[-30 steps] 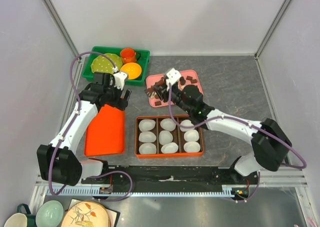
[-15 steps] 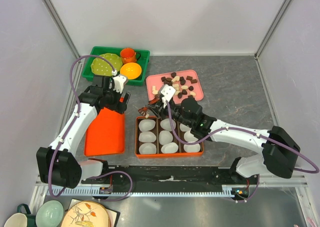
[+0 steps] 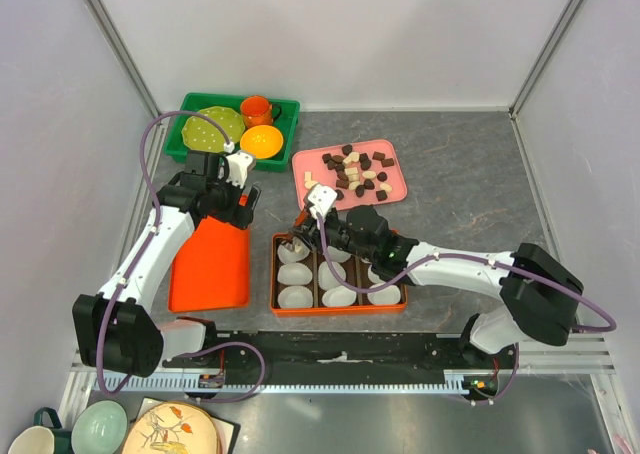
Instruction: Pack the chocolate
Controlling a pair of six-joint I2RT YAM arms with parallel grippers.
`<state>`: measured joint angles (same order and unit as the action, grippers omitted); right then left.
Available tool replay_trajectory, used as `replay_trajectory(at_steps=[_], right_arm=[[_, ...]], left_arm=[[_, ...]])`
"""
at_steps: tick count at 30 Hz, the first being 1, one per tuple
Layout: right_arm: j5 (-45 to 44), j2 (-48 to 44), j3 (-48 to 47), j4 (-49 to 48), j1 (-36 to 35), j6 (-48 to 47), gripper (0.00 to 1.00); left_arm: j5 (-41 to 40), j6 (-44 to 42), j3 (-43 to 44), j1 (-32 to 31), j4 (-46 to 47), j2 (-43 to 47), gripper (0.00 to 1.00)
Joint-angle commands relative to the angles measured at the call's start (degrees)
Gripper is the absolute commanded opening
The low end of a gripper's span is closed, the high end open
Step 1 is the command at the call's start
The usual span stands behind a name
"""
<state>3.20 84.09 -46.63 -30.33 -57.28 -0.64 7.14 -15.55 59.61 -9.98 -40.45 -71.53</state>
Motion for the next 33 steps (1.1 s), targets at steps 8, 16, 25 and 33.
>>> replay_trajectory(at_steps=[8, 16, 25, 33], right_arm=[[0.7, 1.2, -1.0, -3.4, -0.2, 0.5, 0.47], [-5.1, -3.1, -4.0, -3.3, -0.1, -1.5, 0.36], [-7.9, -0.3, -12.4, -3.6, 9.1, -2.3, 0.3], [-9.4, 8.4, -17.7, -5.3, 18.5, -4.2, 0.28]], left_arm=[[-0.3, 0.4, 1.4, 0.2, -0.2, 1.5, 0.93], [-0.4, 0.3, 1.6, 0.2, -0.2, 1.7, 0.93], [-1.3, -0.4, 1.2, 0.2, -0.2, 2.5, 0.93], [-1.2, -0.9, 1.6, 0.3, -0.2, 1.7, 0.93]])
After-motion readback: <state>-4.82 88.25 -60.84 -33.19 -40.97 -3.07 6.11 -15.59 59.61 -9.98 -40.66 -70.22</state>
